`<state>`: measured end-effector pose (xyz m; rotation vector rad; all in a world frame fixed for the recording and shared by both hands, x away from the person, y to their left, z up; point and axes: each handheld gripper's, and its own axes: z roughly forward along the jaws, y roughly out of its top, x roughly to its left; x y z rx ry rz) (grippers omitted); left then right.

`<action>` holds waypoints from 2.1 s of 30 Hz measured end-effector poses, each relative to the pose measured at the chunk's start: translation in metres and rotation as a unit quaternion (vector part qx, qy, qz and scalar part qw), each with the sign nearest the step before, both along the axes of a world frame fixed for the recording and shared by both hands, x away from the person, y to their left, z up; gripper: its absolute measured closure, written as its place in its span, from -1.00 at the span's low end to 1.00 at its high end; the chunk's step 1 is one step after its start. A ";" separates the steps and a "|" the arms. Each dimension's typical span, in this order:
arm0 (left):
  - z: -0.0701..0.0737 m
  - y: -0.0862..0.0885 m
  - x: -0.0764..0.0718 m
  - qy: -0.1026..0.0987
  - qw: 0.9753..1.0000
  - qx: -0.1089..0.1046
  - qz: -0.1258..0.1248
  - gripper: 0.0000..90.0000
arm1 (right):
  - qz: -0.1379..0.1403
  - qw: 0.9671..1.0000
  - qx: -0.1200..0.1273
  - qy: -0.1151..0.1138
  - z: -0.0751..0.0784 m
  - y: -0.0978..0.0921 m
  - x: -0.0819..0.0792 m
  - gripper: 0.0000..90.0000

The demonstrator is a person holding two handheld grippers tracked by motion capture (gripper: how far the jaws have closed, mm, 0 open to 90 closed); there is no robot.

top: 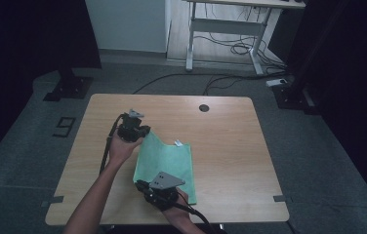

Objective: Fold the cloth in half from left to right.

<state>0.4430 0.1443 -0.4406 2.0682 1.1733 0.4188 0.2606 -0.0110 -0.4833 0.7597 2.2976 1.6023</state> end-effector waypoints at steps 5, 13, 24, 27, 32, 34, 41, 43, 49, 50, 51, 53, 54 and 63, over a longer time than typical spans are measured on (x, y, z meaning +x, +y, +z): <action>-0.014 -0.025 0.008 0.015 1.000 0.003 -0.012 0.89 | -0.015 1.000 0.006 0.019 -0.011 -0.016 0.001 0.87; -0.027 -0.063 0.016 0.026 0.999 0.021 -0.036 0.88 | -0.037 0.999 0.008 0.035 -0.022 -0.040 0.001 0.86; -0.046 -0.088 0.023 0.043 0.998 0.026 -0.045 0.88 | -0.064 0.996 0.011 0.055 -0.035 -0.066 0.000 0.85; -0.048 -0.093 0.022 0.043 0.997 0.029 -0.051 0.88 | -0.067 0.996 0.007 0.058 -0.037 -0.070 -0.001 0.85; -0.052 -0.100 0.023 0.046 0.997 0.029 -0.054 0.87 | -0.073 0.995 0.007 0.066 -0.042 -0.075 -0.002 0.83; -0.055 -0.103 0.024 0.049 0.997 0.029 -0.054 0.86 | -0.076 0.995 0.007 0.070 -0.043 -0.078 -0.002 0.83; -0.068 -0.113 0.030 0.061 0.996 0.030 -0.056 0.85 | -0.088 0.993 0.009 0.077 -0.048 -0.086 -0.001 0.80; -0.070 -0.115 0.030 0.061 0.996 0.030 -0.057 0.85 | -0.092 0.993 0.008 0.079 -0.049 -0.089 0.000 0.80; -0.071 -0.120 0.029 0.060 0.996 0.027 -0.061 0.84 | -0.101 0.991 0.007 0.087 -0.052 -0.096 0.000 0.80; -0.072 -0.121 0.029 0.061 0.996 0.026 -0.060 0.84 | -0.102 0.991 0.006 0.087 -0.053 -0.097 0.000 0.80; -0.073 -0.122 0.029 0.061 0.996 0.026 -0.060 0.83 | -0.102 0.991 0.004 0.087 -0.053 -0.097 0.000 0.79; -0.073 -0.123 0.028 0.061 0.996 0.025 -0.062 0.80 | -0.105 0.991 0.001 0.088 -0.054 -0.099 0.000 0.78; -0.073 -0.123 0.028 0.060 0.996 0.021 -0.065 0.78 | -0.106 0.990 -0.001 0.089 -0.055 -0.099 0.000 0.77; -0.056 -0.115 0.015 0.038 0.997 -0.008 -0.074 0.45 | -0.158 0.983 -0.009 0.098 -0.055 -0.119 -0.005 0.08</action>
